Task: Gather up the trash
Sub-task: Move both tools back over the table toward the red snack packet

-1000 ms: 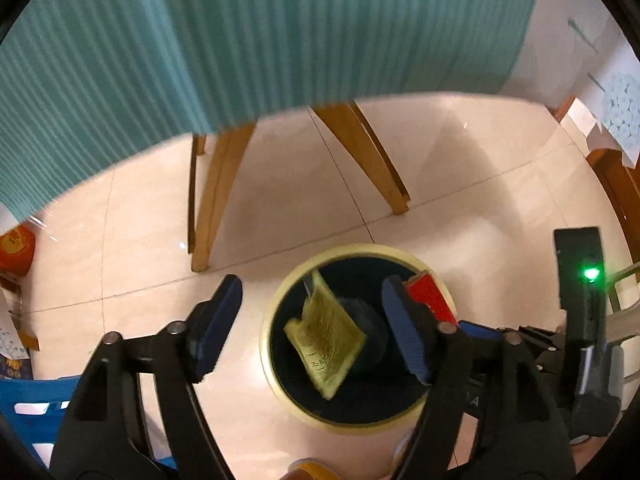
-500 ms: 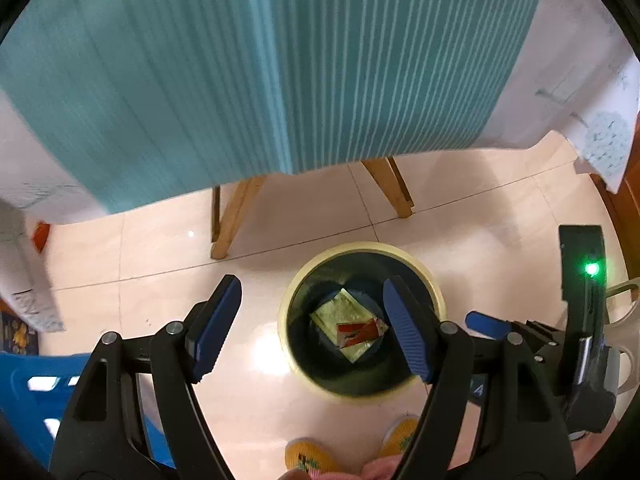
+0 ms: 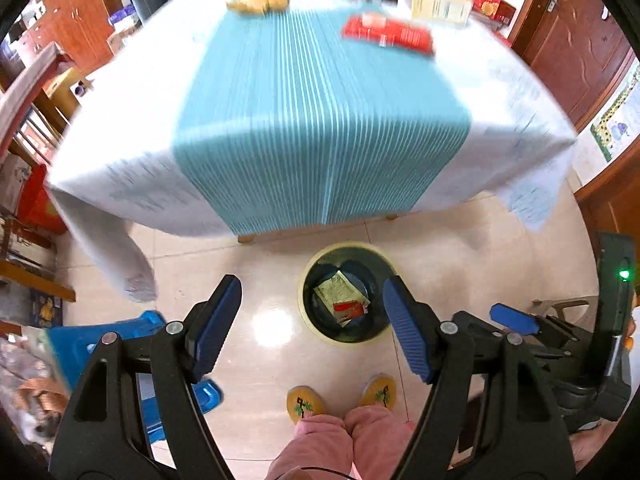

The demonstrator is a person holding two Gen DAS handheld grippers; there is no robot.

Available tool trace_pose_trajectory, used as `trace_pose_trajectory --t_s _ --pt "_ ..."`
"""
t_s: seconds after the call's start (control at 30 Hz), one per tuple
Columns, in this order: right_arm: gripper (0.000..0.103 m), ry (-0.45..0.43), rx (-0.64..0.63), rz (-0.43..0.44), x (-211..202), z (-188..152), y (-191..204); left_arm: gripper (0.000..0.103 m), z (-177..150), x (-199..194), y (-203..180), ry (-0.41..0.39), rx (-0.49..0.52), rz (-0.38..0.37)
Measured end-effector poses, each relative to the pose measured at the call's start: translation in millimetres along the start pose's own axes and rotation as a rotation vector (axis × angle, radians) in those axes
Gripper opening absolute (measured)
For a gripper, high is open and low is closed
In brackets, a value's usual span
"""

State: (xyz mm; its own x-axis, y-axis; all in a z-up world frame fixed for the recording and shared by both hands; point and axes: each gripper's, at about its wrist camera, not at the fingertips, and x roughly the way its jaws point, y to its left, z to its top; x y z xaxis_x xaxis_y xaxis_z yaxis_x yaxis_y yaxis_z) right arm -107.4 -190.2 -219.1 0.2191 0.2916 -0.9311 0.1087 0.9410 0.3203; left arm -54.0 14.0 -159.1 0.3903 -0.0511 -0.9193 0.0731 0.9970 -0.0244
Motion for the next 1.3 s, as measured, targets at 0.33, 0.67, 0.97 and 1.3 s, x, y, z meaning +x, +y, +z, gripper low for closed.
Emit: trace_pose_trajectory --t_s 0.33,0.67,0.97,1.3 --pt "0.068 -0.168 -0.059 0.005 -147.9 23.3 69.8 0.071 68.4 -135.1 15.5 -0.072 0.015 -0.045" --pt "0.068 -0.324 -0.096 -0.018 -214.4 58.8 101.8 0.071 123.7 -180.6 5.4 -0.120 0.063 -0.127" --pt "0.068 -0.355 -0.131 -0.037 -214.3 113.2 93.9 0.071 164.0 -156.5 -7.0 -0.091 0.035 -0.149" --pt "0.068 -0.297 -0.278 -0.003 -171.6 255.6 44.6 0.071 245.6 -89.9 -51.4 -0.090 -0.059 -0.055"
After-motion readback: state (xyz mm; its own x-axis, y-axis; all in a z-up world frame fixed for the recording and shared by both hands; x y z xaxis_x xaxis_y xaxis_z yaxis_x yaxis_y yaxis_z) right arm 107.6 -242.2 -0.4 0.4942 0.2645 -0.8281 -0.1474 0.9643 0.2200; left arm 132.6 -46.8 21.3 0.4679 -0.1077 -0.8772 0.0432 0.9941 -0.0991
